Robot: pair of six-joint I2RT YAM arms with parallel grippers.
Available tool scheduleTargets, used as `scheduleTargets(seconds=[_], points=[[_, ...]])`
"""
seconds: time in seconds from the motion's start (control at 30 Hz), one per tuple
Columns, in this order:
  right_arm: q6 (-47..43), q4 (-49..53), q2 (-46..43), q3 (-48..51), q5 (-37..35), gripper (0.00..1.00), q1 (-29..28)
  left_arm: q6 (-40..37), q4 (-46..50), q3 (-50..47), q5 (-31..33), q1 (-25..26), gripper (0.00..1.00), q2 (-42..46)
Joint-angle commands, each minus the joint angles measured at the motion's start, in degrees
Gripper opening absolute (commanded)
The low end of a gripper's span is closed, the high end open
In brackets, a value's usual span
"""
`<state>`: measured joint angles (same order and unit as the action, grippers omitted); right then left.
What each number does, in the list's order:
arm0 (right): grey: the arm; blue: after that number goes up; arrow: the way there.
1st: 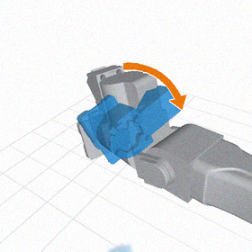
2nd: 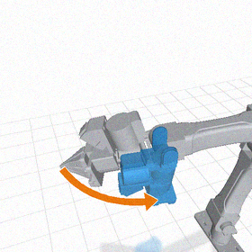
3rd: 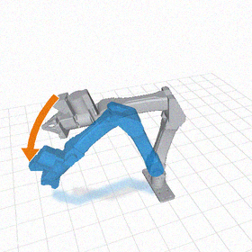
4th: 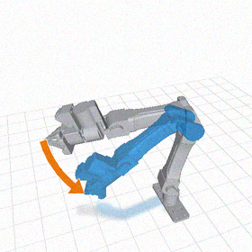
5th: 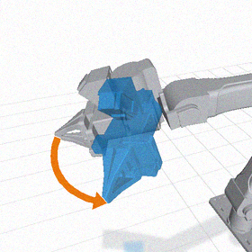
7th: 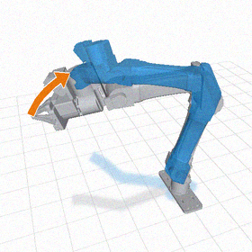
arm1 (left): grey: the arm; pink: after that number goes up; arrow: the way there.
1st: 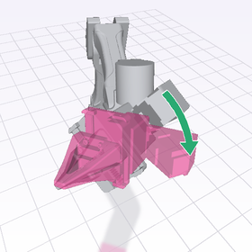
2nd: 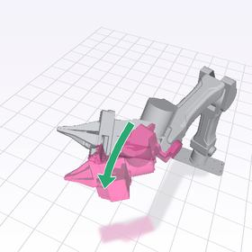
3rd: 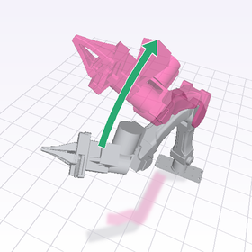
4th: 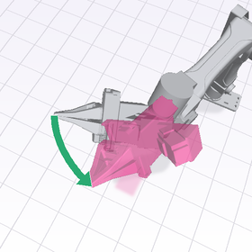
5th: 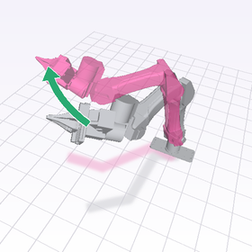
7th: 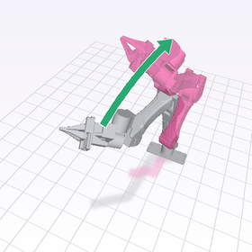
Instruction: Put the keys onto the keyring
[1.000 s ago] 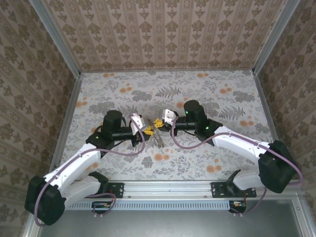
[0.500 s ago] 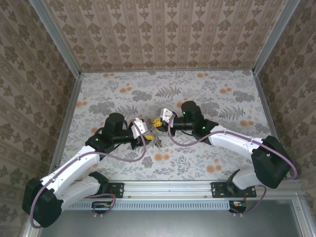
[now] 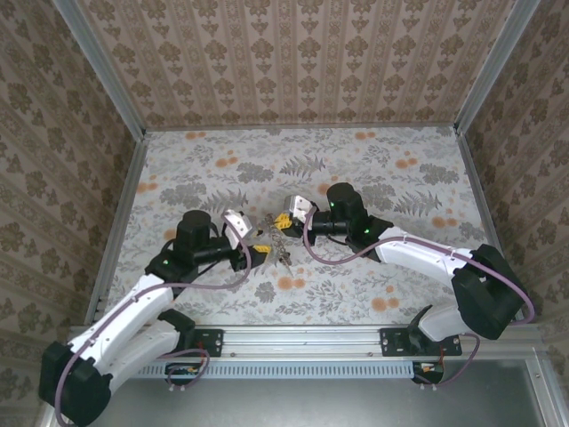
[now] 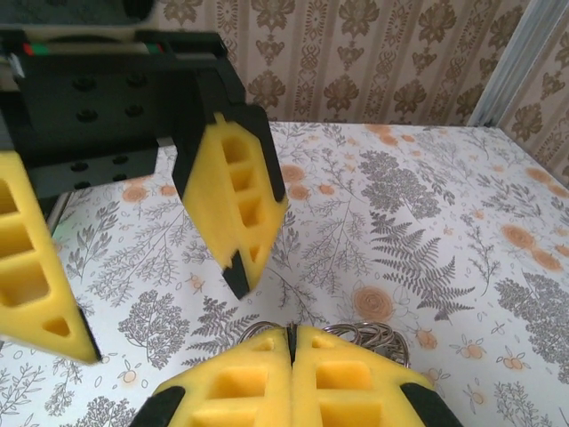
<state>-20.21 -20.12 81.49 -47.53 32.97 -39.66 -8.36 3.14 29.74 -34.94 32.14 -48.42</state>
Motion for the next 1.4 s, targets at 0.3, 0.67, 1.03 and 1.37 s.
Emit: scheduleTargets(seconds=[0.3, 0.67, 1.03, 1.37], points=[[1.09, -2.25, -0.38, -0.90, 1.55, 0.00, -0.84, 3.92, -6.16, 4.19, -7.45, -0.06, 0.56, -6.78], [0.93, -2.33, -0.46, -0.96, 1.88, 0.00, -1.30, -2.31, -6.56, 2.50, -6.41, 0.64, 0.53, -5.65], [0.91, -3.96, -0.95, 0.07, 3.56, 0.00, -1.25, -4.27, -8.76, -3.97, -0.88, 0.37, 0.60, -0.59], [0.89, -3.96, -0.52, -0.46, 3.93, 0.00, -1.30, -2.55, -13.74, -4.63, -4.64, 0.55, 0.56, -0.15]])
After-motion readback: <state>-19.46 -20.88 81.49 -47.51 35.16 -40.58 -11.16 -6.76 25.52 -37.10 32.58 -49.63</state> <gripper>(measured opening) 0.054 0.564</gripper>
